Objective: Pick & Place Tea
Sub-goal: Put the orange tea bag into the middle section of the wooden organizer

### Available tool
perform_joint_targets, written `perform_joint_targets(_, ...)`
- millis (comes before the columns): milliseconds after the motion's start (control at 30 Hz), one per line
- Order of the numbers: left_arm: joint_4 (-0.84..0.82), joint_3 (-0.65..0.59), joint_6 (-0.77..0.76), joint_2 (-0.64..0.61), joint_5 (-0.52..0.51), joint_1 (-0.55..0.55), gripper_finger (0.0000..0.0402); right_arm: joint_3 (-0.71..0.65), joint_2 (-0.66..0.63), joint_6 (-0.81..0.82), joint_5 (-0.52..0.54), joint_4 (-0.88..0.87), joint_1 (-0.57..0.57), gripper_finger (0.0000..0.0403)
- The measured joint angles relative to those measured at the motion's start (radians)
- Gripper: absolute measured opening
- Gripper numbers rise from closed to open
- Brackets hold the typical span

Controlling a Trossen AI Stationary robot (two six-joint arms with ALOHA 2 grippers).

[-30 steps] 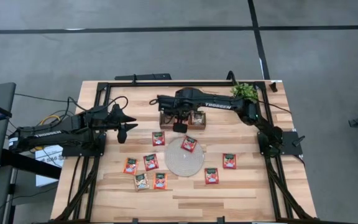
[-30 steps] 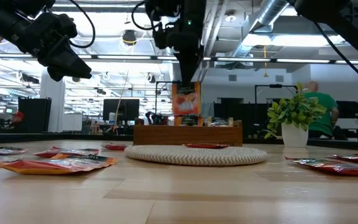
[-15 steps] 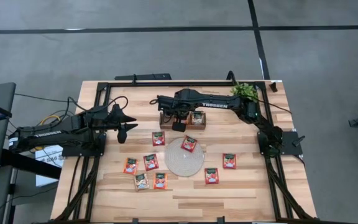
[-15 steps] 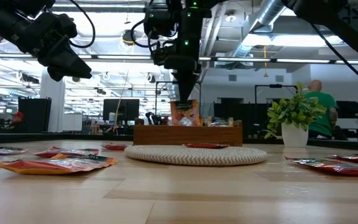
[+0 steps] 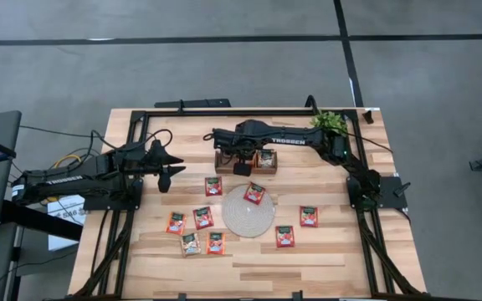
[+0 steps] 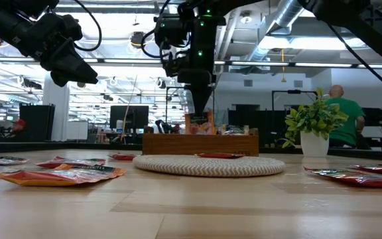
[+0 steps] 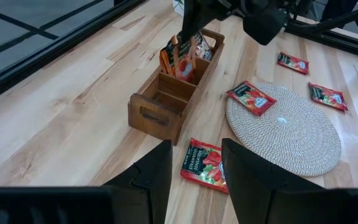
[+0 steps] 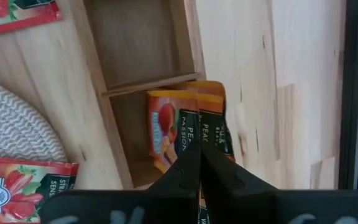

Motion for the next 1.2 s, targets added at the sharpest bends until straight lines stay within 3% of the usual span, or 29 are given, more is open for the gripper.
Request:
perform_joint_targets(400, 0.0, 0.0, 0.0, 0.0, 0.0, 0.0, 0.0131, -0.107, 0.0, 0.007, -0.003, 0.071, -0.005, 0.0)
perform_joint_targets(800, 0.0, 0.0, 0.0, 0.0, 0.0, 0.0, 0.0131, -0.108, 0.0, 0.007, -0.048, 0.079, -0.005, 0.0001)
perform_joint_targets(1200, 0.0, 0.0, 0.0, 0.0, 0.0, 0.0, 0.0131, -0.108, 0.0, 0.007, -0.053, 0.062, -0.004, 0.0081)
